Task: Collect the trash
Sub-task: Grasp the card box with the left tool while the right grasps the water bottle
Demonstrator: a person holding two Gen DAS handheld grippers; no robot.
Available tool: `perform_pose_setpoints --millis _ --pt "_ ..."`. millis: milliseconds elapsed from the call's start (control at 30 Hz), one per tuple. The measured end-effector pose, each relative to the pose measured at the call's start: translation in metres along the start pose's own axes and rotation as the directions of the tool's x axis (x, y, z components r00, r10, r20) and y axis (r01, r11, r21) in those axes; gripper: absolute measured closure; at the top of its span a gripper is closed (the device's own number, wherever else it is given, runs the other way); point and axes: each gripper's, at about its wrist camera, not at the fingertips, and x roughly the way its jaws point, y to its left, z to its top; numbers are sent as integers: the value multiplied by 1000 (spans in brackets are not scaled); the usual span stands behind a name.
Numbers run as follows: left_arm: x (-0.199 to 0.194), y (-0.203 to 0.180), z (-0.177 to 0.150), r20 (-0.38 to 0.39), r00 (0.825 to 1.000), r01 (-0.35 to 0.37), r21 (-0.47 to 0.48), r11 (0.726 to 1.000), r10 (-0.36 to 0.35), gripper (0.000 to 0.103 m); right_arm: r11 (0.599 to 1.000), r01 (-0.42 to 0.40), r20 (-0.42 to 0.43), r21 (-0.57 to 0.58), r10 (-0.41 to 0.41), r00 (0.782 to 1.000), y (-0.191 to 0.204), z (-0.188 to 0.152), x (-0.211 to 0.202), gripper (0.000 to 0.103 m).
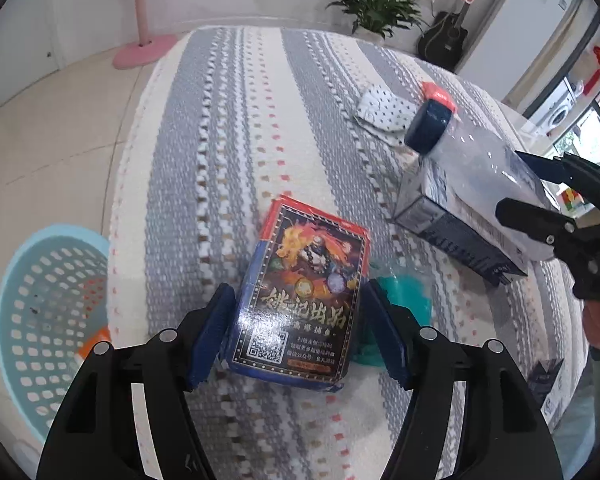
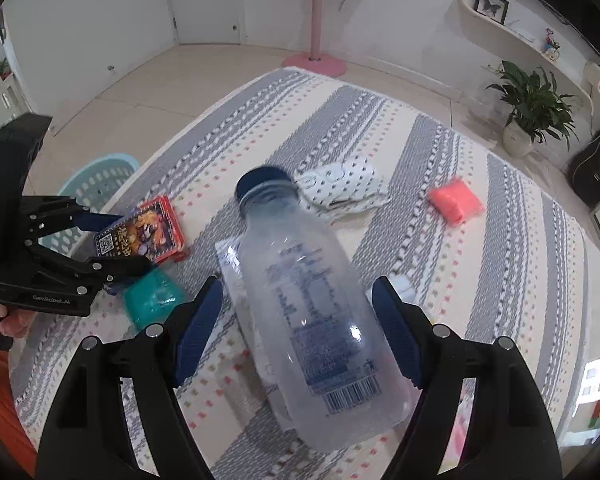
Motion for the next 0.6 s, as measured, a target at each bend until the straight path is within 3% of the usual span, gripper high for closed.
perform_pose_setpoints --millis 67,100,133,367,600 --pt "1 0 0 2 1000 -6 3 1000 6 39 1000 14 -10 5 -14 1000 4 -2 3 33" --pt "1 0 0 3 1000 -8 -1 1000 8 38 999 36 -16 9 -36 999 5 -2 5 42" --pt "2 0 0 7 1000 -11 -7 1000 11 38 999 44 -22 13 -44 999 6 -2 8 45" --pt "-6 -6 -8 51 998 -39 13 999 38 41 998 30 25 46 -31 999 17 -5 -3 49" --pt "-67 23 -22 210 977 64 -107 992 -40 41 999 -4 124 37 -1 992 45 8 -41 50"
